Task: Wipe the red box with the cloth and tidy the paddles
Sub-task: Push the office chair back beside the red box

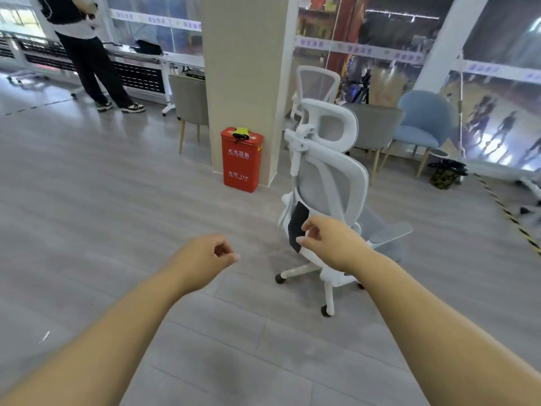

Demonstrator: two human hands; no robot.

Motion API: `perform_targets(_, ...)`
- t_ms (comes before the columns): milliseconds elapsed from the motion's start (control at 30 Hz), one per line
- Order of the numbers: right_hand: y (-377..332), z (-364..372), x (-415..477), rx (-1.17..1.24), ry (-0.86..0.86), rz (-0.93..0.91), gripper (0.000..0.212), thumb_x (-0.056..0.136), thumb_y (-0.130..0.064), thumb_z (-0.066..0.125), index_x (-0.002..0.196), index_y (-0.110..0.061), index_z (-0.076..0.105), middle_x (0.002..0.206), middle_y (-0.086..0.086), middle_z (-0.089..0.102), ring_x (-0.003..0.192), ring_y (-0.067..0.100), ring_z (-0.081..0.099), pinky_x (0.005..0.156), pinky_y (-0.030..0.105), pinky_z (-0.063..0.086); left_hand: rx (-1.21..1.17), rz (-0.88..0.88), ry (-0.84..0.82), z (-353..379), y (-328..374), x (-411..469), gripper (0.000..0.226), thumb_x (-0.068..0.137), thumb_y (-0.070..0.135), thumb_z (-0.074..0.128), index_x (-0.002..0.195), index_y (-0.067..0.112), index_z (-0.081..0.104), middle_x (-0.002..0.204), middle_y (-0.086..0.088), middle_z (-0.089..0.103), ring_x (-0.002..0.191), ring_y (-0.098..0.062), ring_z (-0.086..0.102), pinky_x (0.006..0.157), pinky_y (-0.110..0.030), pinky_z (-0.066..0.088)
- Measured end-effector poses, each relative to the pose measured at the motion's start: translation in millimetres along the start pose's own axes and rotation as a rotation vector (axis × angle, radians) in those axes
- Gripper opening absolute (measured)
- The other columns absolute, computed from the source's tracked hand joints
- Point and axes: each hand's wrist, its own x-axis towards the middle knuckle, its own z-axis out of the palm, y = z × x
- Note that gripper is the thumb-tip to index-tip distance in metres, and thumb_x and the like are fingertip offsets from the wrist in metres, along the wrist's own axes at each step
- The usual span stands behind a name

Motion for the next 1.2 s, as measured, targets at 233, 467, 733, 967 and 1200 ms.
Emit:
perform_targets(233,4.4,-20.0,67.8,-0.045,0.016,0.042,0.024,0.091,-0.04,0.055,0.109,-0.025,0.056,0.097,-0.011,0.061,0.09,0.01,0.057,0.082,0.034,0.05,0.02,0.089,-0.068,-25.6,3.9,102.3,0.015,0.087,0.036,0.062,0.085,0.022,0.065,0.085,0.005,0.064,0.078,-0.012,0.059,0.073,-0.028,0.047)
perform_targets(467,42.6,-38.2,165.5,-0.137,0.182,0.064,0.034,0.093,-0.042,0.052,0.121,-0.022,0.053,0.119,-0.003,0.05,0.109,0.017,0.05,0.089,0.032,0.045,-0.053,0.146,-0.073,-24.6,16.1,229.8,0.014,0.086,0.033,0.065,0.085,0.019,0.065,0.083,0.001,0.064,0.08,-0.017,0.061,0.069,-0.027,0.048)
perform_targets(733,78.0,-62.4,279.4,-0.326,0.286,0.161,0.044,0.094,-0.039,0.051,0.133,-0.021,0.045,0.132,0.0,0.045,0.121,0.022,0.041,0.095,0.035,0.039,0.011,0.242,-0.147,-21.8,43.8,386.0,0.011,0.085,0.033,0.066,0.087,0.023,0.064,0.086,0.006,0.063,0.078,-0.008,0.057,0.062,-0.019,0.04)
perform_targets(967,102.1,-67.5,344.5,-0.353,0.243,0.295,0.048,0.094,-0.036,0.051,0.137,-0.018,0.039,0.139,0.002,0.033,0.126,0.023,0.034,0.098,0.035,0.035,-0.021,0.259,-0.118,-6.9,51.3,512.3,0.02,0.082,0.003,0.065,0.101,0.011,0.064,0.094,-0.001,0.061,0.082,-0.014,0.055,0.08,-0.028,0.048)
perform_targets(1200,121.9,-59.6,397.6,-0.367,0.222,0.49,0.045,0.092,-0.034,0.053,0.134,-0.021,0.045,0.135,0.002,0.04,0.122,0.025,0.038,0.1,0.04,0.036,0.141,0.523,-0.204,8.9,78.5,640.2,0.043,0.079,0.002,0.064,0.121,0.013,0.058,0.127,-0.007,0.053,0.121,-0.027,0.044,0.101,-0.033,0.034)
